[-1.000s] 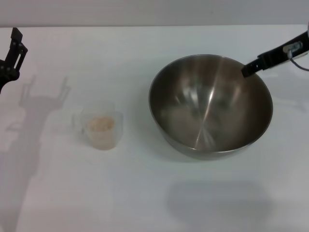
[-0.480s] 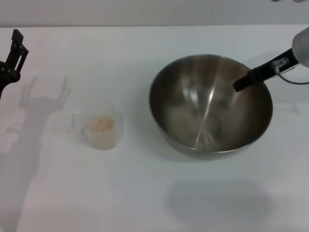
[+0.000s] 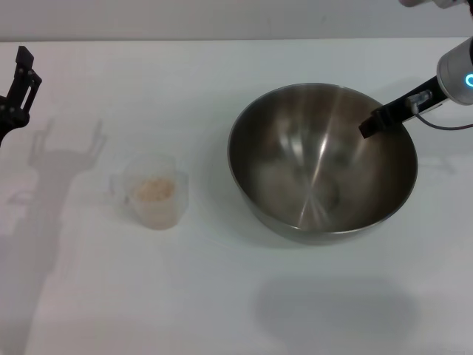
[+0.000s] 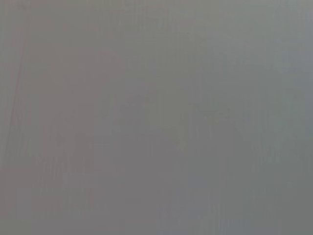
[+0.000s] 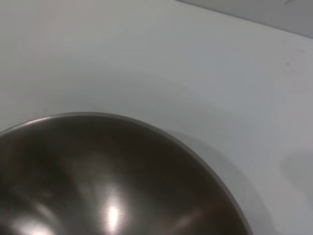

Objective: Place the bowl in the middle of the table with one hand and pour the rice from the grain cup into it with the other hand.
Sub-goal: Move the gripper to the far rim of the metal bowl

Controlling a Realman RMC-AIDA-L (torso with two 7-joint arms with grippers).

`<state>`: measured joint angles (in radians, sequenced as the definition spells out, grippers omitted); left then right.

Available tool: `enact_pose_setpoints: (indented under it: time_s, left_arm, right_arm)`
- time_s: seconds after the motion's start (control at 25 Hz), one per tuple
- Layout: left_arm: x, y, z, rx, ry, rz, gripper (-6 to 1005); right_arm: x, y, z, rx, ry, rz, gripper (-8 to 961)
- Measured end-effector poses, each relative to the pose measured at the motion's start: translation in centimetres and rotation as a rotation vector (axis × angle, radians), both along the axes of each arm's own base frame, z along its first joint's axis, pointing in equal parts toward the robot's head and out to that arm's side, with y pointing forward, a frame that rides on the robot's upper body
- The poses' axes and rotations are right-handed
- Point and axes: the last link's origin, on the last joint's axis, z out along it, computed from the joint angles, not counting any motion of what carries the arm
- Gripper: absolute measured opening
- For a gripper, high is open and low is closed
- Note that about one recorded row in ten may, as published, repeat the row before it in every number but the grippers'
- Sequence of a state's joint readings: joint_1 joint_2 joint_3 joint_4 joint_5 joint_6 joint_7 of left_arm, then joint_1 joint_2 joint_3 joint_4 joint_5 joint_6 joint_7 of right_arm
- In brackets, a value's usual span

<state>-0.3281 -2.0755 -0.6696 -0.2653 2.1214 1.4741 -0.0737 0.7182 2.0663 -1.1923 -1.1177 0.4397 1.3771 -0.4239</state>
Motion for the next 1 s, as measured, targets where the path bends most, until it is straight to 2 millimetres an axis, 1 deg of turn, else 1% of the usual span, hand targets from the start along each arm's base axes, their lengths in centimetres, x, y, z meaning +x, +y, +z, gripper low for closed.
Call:
enact_pose_setpoints:
  time_s: [0.2, 0.48, 0.56, 0.6, 0.76, 0.8, 1.0]
  left_arm:
    - [0.0, 0.0, 0.0, 0.003, -0.002, 0.0, 841]
    - [0.0, 0.0, 0.1, 0.005, -0.003, -0.002, 841]
    - [0.1, 0.0, 0.1, 0.006, -0.003, -0.002, 841]
    - [0.1, 0.0, 0.1, 0.006, -0.003, -0.003, 841]
    - [0.1, 0.0, 0.1, 0.007, -0.004, -0.005, 841]
    - [0.1, 0.0, 0.1, 0.008, -0.004, -0.005, 841]
    - [0.1, 0.1, 0.2, 0.012, -0.005, -0.004, 841]
  right_arm:
    - [-0.1, 0.1, -0.1, -0.008, -0.001, 0.015, 405]
    - [-0.4, 0.3, 0.2, 0.012, 0.008, 0.031, 164]
    - [-0.6, 0.3, 0.5, 0.029, 0.01, 0.044, 54]
    - [-0.9, 0.4, 1.0, 0.048, 0.01, 0.071, 50]
    - [-1.6, 0.3, 1.7, 0.059, 0.019, 0.124, 33]
    - [-2.2, 0.0, 2.0, 0.054, 0.04, 0.165, 29]
    - [-3.1, -1.0, 2.8, 0.027, 0.091, 0.247, 19]
